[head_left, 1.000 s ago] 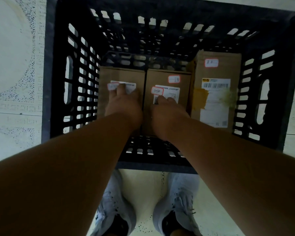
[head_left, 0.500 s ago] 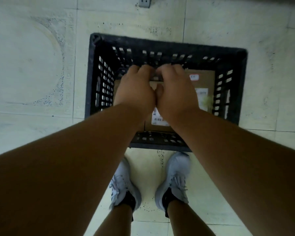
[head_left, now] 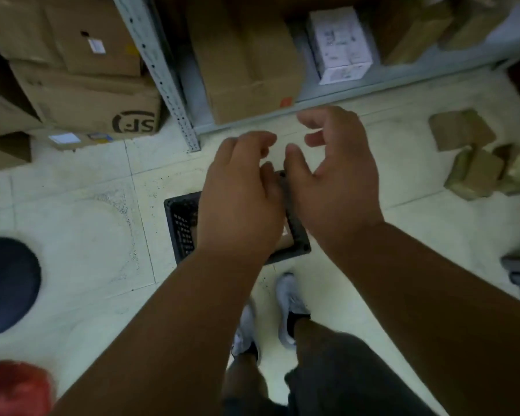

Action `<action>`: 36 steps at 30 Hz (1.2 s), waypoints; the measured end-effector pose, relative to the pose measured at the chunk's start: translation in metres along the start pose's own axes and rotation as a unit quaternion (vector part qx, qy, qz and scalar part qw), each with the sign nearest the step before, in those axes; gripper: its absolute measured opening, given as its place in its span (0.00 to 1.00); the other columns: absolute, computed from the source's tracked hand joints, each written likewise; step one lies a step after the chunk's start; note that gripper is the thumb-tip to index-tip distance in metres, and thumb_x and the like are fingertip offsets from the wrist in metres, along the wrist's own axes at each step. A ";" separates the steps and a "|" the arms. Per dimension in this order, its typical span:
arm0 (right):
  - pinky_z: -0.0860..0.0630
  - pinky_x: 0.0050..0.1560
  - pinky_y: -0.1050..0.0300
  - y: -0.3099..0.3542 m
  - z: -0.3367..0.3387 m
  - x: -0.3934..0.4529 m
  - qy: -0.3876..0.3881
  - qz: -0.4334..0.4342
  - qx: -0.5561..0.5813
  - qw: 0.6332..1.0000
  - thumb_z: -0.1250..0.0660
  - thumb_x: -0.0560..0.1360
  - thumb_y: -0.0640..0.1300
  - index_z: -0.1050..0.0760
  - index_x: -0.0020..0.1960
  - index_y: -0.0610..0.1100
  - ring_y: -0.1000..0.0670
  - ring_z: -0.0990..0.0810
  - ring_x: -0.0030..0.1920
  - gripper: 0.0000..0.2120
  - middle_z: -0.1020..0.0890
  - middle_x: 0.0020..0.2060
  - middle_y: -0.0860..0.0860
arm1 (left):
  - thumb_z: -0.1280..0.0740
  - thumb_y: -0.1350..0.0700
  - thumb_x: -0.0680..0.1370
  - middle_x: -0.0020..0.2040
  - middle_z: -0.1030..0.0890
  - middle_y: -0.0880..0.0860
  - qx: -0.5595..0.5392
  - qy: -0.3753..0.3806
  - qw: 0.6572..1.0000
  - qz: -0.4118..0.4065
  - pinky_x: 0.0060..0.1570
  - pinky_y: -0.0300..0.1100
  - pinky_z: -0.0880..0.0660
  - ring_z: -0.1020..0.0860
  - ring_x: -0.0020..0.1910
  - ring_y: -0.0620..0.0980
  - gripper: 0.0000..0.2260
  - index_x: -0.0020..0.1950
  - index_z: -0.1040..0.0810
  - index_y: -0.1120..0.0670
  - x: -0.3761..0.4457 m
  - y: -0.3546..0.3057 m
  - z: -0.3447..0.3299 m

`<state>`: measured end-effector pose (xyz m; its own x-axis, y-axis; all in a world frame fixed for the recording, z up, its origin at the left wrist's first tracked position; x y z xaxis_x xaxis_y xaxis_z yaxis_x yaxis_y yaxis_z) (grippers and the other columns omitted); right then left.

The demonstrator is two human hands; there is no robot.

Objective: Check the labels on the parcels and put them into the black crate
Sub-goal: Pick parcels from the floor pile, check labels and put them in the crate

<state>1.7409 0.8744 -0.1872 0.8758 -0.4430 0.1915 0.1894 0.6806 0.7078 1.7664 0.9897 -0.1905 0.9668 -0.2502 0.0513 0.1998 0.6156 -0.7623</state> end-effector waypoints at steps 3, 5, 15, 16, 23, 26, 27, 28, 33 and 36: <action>0.31 0.49 0.72 0.031 0.086 -0.015 -0.026 -0.024 0.013 0.999 0.32 0.77 0.44 0.27 0.64 0.46 0.56 0.24 0.55 0.17 0.25 0.59 0.52 | 0.39 0.60 0.80 0.57 0.24 0.46 -0.001 0.033 0.998 -0.054 0.44 0.28 0.32 0.26 0.50 0.40 0.14 0.64 0.25 0.49 -0.015 -0.074 0.036; 0.30 0.50 0.72 0.041 0.134 -0.027 -0.052 -0.039 0.025 0.998 0.30 0.76 0.44 0.27 0.63 0.46 0.56 0.25 0.55 0.17 0.26 0.60 0.51 | 0.39 0.59 0.80 0.58 0.23 0.47 0.017 0.058 0.993 -0.102 0.44 0.30 0.34 0.27 0.50 0.39 0.14 0.64 0.25 0.48 -0.023 -0.118 0.048; 0.33 0.55 0.75 -0.040 0.394 -0.060 -0.240 -0.082 -0.010 0.967 0.27 0.73 0.42 0.27 0.60 0.47 0.54 0.26 0.56 0.18 0.27 0.57 0.52 | 0.38 0.56 0.81 0.54 0.27 0.42 0.006 0.170 0.922 -0.347 0.47 0.23 0.36 0.29 0.49 0.36 0.13 0.65 0.26 0.49 -0.061 -0.375 -0.051; 0.33 0.55 0.75 -0.055 0.420 -0.065 -0.241 -0.092 -0.015 0.966 0.27 0.73 0.43 0.27 0.61 0.48 0.56 0.26 0.56 0.18 0.26 0.57 0.53 | 0.38 0.56 0.81 0.54 0.28 0.41 0.001 0.176 0.918 -0.354 0.45 0.23 0.35 0.28 0.47 0.36 0.13 0.65 0.26 0.48 -0.066 -0.397 -0.071; 0.23 0.56 0.55 -0.166 0.570 -0.102 -0.289 -0.175 -0.033 0.941 0.27 0.74 0.47 0.33 0.58 0.61 0.59 0.25 0.55 0.20 0.28 0.57 0.56 | 0.37 0.56 0.80 0.52 0.25 0.44 -0.050 0.230 0.894 -0.382 0.44 0.30 0.32 0.28 0.46 0.40 0.10 0.60 0.24 0.48 -0.113 -0.508 -0.216; 0.19 0.51 0.46 -0.208 0.611 -0.111 -0.299 -0.218 -0.007 0.929 0.27 0.73 0.48 0.36 0.52 0.71 0.56 0.22 0.54 0.23 0.28 0.56 0.57 | 0.37 0.54 0.80 0.53 0.25 0.44 -0.047 0.258 0.884 -0.387 0.46 0.35 0.28 0.26 0.49 0.42 0.10 0.61 0.25 0.48 -0.118 -0.540 -0.266; 0.18 0.49 0.44 -0.222 0.621 -0.111 -0.302 -0.230 -0.002 0.925 0.26 0.73 0.49 0.37 0.53 0.71 0.54 0.21 0.54 0.24 0.28 0.57 0.56 | 0.36 0.54 0.79 0.52 0.26 0.44 -0.048 0.264 0.882 -0.387 0.46 0.36 0.27 0.26 0.49 0.43 0.10 0.61 0.25 0.48 -0.116 -0.549 -0.279; 0.18 0.49 0.44 -0.236 0.628 -0.110 -0.307 -0.241 -0.001 0.921 0.26 0.72 0.49 0.36 0.56 0.68 0.53 0.21 0.54 0.24 0.28 0.57 0.55 | 0.36 0.54 0.79 0.52 0.26 0.45 -0.048 0.270 0.881 -0.387 0.46 0.37 0.27 0.27 0.49 0.43 0.11 0.61 0.24 0.48 -0.114 -0.558 -0.292; 0.18 0.48 0.44 -0.300 0.648 -0.075 -0.322 -0.291 0.023 0.901 0.26 0.72 0.52 0.38 0.59 0.68 0.49 0.18 0.51 0.25 0.27 0.59 0.55 | 0.35 0.56 0.78 0.51 0.25 0.45 -0.043 0.304 0.871 -0.384 0.46 0.38 0.25 0.26 0.46 0.42 0.12 0.61 0.24 0.50 -0.086 -0.591 -0.362; 0.17 0.46 0.43 -0.338 0.657 -0.035 -0.327 -0.319 0.033 0.889 0.27 0.72 0.52 0.35 0.62 0.63 0.50 0.20 0.52 0.24 0.27 0.59 0.55 | 0.35 0.55 0.78 0.52 0.25 0.44 -0.039 0.336 0.857 -0.388 0.46 0.31 0.28 0.26 0.47 0.40 0.12 0.62 0.24 0.49 -0.057 -0.607 -0.409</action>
<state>1.3549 0.2759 0.0135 0.1496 -0.9858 0.0759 0.5100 0.1427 0.8483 1.5249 0.3245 0.0060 0.2325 -0.9521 0.1988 0.7043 0.0239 -0.7095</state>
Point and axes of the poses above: each hand's wrist, its own x-axis towards the middle knuckle, its own z-axis out of the back of the hand, y = z × x, the point moved 2 cm from there along x, towards the middle knuckle
